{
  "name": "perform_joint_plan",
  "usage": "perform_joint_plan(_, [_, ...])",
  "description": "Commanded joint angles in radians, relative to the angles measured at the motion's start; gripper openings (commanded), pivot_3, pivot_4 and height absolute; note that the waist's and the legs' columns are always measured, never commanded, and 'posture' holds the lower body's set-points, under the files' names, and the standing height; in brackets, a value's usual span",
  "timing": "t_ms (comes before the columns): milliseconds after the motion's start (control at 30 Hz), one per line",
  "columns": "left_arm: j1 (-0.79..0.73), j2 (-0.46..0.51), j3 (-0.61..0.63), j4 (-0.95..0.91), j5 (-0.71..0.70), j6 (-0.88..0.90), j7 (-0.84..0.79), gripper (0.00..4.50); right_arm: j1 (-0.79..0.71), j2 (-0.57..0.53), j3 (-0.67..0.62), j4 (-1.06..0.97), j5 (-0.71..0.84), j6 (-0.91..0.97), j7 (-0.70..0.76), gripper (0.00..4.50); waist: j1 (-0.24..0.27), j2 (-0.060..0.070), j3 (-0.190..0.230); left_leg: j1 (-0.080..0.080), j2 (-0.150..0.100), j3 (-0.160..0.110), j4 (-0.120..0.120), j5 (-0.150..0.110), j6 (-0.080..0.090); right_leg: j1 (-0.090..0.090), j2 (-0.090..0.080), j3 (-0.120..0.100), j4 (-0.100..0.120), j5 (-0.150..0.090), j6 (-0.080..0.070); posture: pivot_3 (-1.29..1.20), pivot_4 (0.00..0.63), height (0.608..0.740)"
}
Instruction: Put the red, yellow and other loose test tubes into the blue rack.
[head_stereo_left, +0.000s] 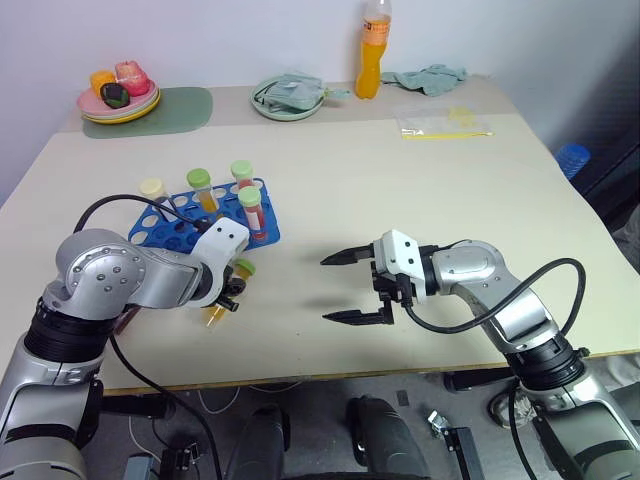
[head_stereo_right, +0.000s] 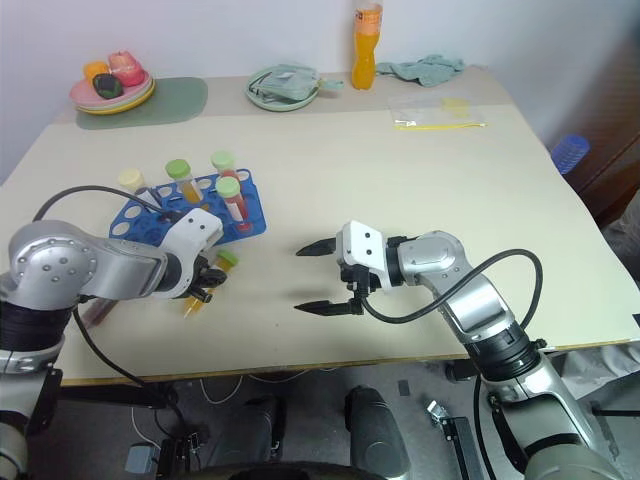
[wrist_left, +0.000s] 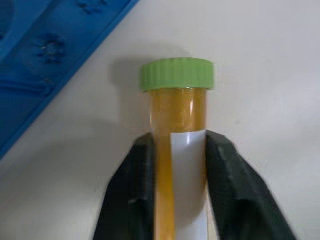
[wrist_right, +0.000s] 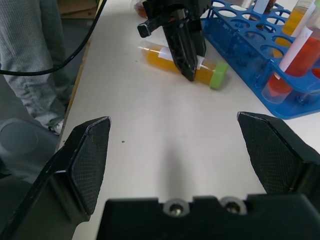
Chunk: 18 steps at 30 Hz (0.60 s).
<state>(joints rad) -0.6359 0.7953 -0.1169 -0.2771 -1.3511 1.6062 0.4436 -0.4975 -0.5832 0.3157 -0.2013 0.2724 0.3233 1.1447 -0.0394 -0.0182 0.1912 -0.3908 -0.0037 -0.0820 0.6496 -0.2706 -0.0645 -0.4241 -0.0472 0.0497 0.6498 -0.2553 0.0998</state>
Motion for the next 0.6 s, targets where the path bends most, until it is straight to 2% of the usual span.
perform_joint_plan(33, [0.018,0.039,0.069,-0.065,-0.067,0.008,0.021,0.72,-0.002,0.009,0.002,-0.043,-0.004,-0.006,-0.008,4.50,-0.001,0.000,0.000,0.000,0.000,0.000,0.000,0.000,0.000,0.000,0.000,0.000,0.000,0.000,0.000,0.00,0.150,0.740])
perform_joint_plan(133, [0.072,0.065,0.180,-0.201,-0.060,-0.069,-0.007,0.72,0.002,0.009,-0.007,-0.046,-0.001,0.003,-0.016,4.50,-0.002,0.000,0.000,0.000,0.000,0.000,0.000,0.000,0.000,0.000,0.000,0.000,0.000,0.000,0.000,0.00,0.150,0.740])
perform_joint_plan(233, [0.224,0.106,0.346,-0.416,0.136,-0.304,-0.135,0.72,0.014,0.018,-0.021,-0.042,0.003,0.016,-0.043,4.50,-0.002,0.000,0.000,0.000,0.000,0.001,-0.001,0.001,-0.001,-0.001,0.000,0.001,0.000,0.000,0.000,0.00,0.150,0.740])
perform_joint_plan(300, [0.315,0.129,0.383,-0.477,0.294,-0.440,-0.191,0.72,0.019,0.038,-0.032,-0.029,0.006,0.028,-0.074,4.50,-0.001,0.000,0.000,0.000,0.000,0.001,-0.001,0.001,-0.002,-0.001,0.000,0.001,0.000,0.000,0.000,0.00,0.150,0.740])
perform_joint_plan(400, [0.384,0.013,0.395,-0.491,0.479,-0.698,-0.244,0.72,0.012,0.121,-0.046,0.033,-0.016,0.047,-0.184,4.50,0.006,0.000,-0.001,0.001,0.000,0.002,-0.001,0.001,-0.002,0.000,0.000,0.001,-0.001,0.000,-0.001,0.00,0.150,0.740])
perform_joint_plan(467, [0.396,-0.097,0.315,-0.456,0.677,-0.884,-0.207,0.72,0.015,0.176,-0.043,0.068,-0.045,0.043,-0.255,4.50,0.016,0.000,-0.001,0.001,0.000,0.002,-0.001,0.001,-0.002,0.001,0.001,0.001,-0.001,0.000,-0.001,0.00,0.150,0.740])
perform_joint_plan(533, [0.397,-0.157,0.157,-0.378,0.934,-1.059,-0.174,0.72,0.024,0.220,-0.039,0.082,-0.057,0.044,-0.299,4.50,0.027,-0.001,-0.001,0.000,0.000,0.003,0.000,0.001,-0.002,0.001,0.000,0.001,-0.002,0.000,-0.001,0.00,0.150,0.740])
perform_joint_plan(600, [0.394,-0.220,0.057,-0.286,1.110,-1.184,-0.145,0.72,0.031,0.245,-0.037,0.080,-0.057,0.052,-0.320,4.50,0.031,-0.001,-0.002,0.000,-0.001,0.003,0.000,0.001,-0.002,0.001,0.000,0.001,-0.002,0.000,0.000,0.00,0.150,0.740])
